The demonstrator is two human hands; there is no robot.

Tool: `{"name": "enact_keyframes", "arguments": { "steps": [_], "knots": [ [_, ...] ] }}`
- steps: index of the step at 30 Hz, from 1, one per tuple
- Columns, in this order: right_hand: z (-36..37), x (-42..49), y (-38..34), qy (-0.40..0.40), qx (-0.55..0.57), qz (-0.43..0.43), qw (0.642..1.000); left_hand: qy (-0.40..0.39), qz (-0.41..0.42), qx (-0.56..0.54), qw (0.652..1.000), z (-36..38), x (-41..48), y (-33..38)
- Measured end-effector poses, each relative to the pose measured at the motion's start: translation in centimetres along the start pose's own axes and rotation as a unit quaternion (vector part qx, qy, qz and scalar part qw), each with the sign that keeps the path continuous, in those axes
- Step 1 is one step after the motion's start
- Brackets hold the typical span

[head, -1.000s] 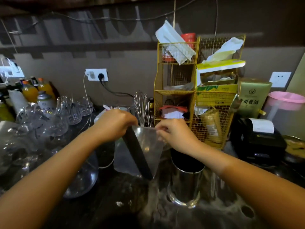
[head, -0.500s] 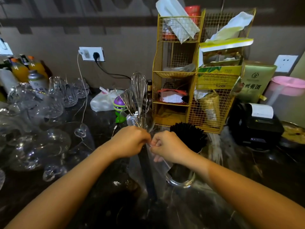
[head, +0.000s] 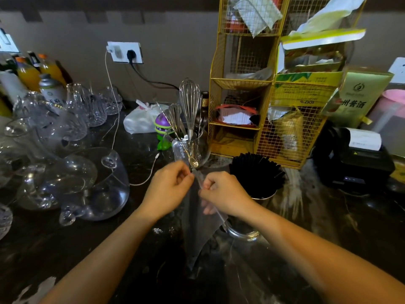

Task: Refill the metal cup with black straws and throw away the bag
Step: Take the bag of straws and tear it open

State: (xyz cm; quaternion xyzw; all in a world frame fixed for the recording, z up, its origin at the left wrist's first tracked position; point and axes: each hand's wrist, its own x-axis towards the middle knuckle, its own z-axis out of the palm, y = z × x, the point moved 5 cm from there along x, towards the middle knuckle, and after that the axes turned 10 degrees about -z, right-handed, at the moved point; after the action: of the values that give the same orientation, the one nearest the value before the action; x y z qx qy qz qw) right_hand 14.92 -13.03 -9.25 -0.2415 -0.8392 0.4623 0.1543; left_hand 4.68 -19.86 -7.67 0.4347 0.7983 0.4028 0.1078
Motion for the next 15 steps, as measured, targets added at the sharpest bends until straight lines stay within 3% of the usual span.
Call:
{"name": "enact_keyframes", "arguments": {
  "steps": [3,5,9,15],
  "knots": [
    [0.4,0.0,-0.1,-0.007,0.025,-0.011,1.000,-0.138,-0.164,-0.175,0.961,2.2,-1.4,-1.2],
    [0.7,-0.1,-0.2,-0.015,0.051,-0.022,0.998,-0.195,-0.216,-0.231,0.928,3.0,-2.3,-1.3],
    [1.5,-1.3,-0.4,-0.087,0.181,-0.003,0.980,-0.240,-0.228,-0.253,0.909,3.4,-2.9,-1.2],
    [1.5,-1.7,0.5,-0.108,0.235,0.005,0.966,-0.276,-0.218,-0.233,0.906,3.2,-3.1,-0.6]
  ]
}}
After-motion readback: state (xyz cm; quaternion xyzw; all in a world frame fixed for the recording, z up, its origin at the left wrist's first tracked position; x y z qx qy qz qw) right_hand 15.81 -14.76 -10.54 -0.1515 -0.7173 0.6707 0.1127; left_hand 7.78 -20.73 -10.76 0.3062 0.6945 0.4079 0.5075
